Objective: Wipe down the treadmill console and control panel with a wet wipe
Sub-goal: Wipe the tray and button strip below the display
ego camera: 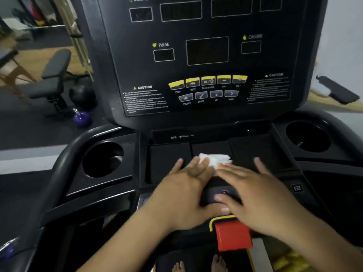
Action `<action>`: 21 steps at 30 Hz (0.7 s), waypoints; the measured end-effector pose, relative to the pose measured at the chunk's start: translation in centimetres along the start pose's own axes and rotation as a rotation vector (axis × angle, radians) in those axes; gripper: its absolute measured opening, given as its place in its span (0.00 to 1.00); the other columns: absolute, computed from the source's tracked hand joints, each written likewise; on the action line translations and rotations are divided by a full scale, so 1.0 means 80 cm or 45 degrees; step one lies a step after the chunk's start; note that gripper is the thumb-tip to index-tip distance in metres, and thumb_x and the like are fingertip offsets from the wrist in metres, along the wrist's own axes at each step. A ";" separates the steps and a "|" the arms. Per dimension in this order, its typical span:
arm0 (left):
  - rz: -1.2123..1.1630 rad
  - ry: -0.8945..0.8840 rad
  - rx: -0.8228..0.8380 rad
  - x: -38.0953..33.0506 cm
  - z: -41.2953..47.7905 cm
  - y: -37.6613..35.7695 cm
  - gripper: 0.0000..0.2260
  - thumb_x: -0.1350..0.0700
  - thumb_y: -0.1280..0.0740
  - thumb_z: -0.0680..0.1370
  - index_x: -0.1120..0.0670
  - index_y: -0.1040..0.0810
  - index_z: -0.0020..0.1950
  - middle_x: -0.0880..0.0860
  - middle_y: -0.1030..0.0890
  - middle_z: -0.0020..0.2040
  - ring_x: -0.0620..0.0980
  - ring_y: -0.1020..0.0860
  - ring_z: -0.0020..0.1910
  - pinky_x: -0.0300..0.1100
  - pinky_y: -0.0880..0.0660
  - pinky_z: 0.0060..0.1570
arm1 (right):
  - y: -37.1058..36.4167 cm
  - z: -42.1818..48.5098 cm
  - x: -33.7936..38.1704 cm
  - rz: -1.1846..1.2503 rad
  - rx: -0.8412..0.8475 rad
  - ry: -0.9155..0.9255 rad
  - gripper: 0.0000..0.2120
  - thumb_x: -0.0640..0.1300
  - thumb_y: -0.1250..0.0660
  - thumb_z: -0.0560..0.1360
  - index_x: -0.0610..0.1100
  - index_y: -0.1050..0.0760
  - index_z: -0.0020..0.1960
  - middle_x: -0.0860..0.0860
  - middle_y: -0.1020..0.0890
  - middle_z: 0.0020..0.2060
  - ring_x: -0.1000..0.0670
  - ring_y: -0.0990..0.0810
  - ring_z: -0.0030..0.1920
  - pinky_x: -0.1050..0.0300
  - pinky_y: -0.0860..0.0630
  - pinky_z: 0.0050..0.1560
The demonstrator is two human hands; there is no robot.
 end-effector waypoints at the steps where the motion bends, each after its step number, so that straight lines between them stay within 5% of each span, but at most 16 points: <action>1: -0.023 -0.022 -0.011 -0.012 0.012 -0.004 0.47 0.23 0.49 0.69 0.50 0.44 0.81 0.50 0.45 0.81 0.47 0.52 0.80 0.54 0.56 0.78 | 0.002 -0.006 -0.019 -0.029 0.011 -0.042 0.39 0.73 0.57 0.71 0.58 0.47 0.78 0.65 0.46 0.77 0.69 0.55 0.72 0.45 0.62 0.77; 4: -0.076 -0.064 -0.023 -0.038 0.032 -0.006 0.46 0.27 0.38 0.72 0.53 0.43 0.80 0.51 0.45 0.81 0.48 0.54 0.80 0.57 0.59 0.77 | 0.005 -0.017 -0.058 -0.066 0.091 -0.126 0.48 0.78 0.57 0.62 0.59 0.50 0.78 0.66 0.48 0.77 0.70 0.55 0.70 0.47 0.63 0.77; 9: -0.045 -0.011 0.022 -0.008 0.002 -0.001 0.46 0.26 0.38 0.71 0.50 0.45 0.81 0.46 0.46 0.81 0.46 0.58 0.80 0.59 0.64 0.76 | -0.001 0.005 -0.017 -0.103 0.076 -0.010 0.57 0.78 0.60 0.56 0.52 0.54 0.80 0.59 0.52 0.79 0.65 0.61 0.71 0.47 0.65 0.76; 16: 0.101 0.056 0.152 0.041 -0.042 0.013 0.50 0.21 0.46 0.68 0.47 0.53 0.81 0.42 0.53 0.81 0.43 0.65 0.78 0.58 0.67 0.76 | -0.010 0.023 0.033 -0.048 0.066 0.168 0.54 0.78 0.44 0.66 0.51 0.61 0.80 0.59 0.60 0.78 0.62 0.63 0.76 0.40 0.68 0.75; 21: -0.019 -0.118 0.014 -0.046 0.037 -0.005 0.43 0.26 0.47 0.74 0.54 0.42 0.80 0.51 0.43 0.81 0.49 0.53 0.81 0.62 0.59 0.76 | 0.011 -0.017 -0.071 -0.076 -0.032 -0.085 0.47 0.77 0.53 0.61 0.58 0.38 0.75 0.64 0.34 0.73 0.63 0.37 0.72 0.43 0.58 0.77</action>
Point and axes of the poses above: each hand's wrist, its own z-axis towards the middle knuckle, its own y-axis out of the back of the hand, x = y × z, the point moved 4 cm from there along z, towards the middle knuckle
